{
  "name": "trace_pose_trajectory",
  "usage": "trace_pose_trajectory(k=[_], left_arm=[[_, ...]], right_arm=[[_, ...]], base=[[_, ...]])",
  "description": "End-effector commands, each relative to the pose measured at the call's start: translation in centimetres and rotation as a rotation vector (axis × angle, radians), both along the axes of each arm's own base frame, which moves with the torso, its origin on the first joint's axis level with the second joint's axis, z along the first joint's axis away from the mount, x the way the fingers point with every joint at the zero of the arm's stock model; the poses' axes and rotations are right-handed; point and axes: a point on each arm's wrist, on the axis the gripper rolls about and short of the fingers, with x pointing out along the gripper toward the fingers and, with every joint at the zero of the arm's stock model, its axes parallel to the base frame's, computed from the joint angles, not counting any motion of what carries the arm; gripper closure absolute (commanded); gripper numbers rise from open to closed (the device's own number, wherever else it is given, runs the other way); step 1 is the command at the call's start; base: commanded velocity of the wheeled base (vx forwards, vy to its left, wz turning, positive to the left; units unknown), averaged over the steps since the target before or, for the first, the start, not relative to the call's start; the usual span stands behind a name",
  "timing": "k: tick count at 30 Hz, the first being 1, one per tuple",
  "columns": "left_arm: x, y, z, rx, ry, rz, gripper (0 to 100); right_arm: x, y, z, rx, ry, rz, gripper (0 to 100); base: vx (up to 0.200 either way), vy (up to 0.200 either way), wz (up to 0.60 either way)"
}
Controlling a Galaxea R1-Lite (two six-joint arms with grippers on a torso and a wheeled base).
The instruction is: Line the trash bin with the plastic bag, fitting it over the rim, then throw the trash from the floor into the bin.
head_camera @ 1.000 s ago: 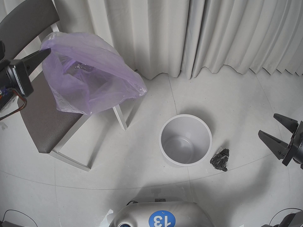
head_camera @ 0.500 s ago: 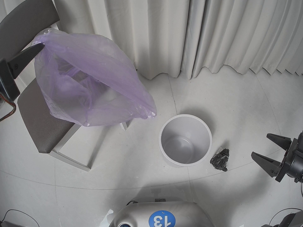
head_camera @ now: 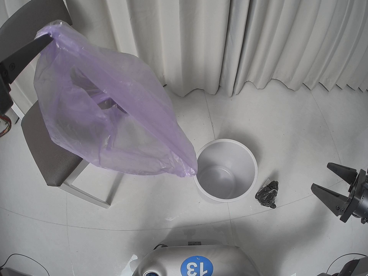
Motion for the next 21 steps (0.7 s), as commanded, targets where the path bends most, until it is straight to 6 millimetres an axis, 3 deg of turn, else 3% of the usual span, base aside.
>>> trace_pose_trajectory(k=[1,21], left_arm=[[-0.2,-0.2,0.5,-0.009,-0.012,-0.021,100],[-1.4,-0.5,1.4,-0.027,-0.014,-0.116,100]], right_arm=[[0.2,0.3,-0.1,-0.006,0.012,0.009,0],[3.6,2.6,1.0,0.019,0.069,-0.089,0]], base=[[0.0,0.0,0.0],[0.0,0.0,0.0]])
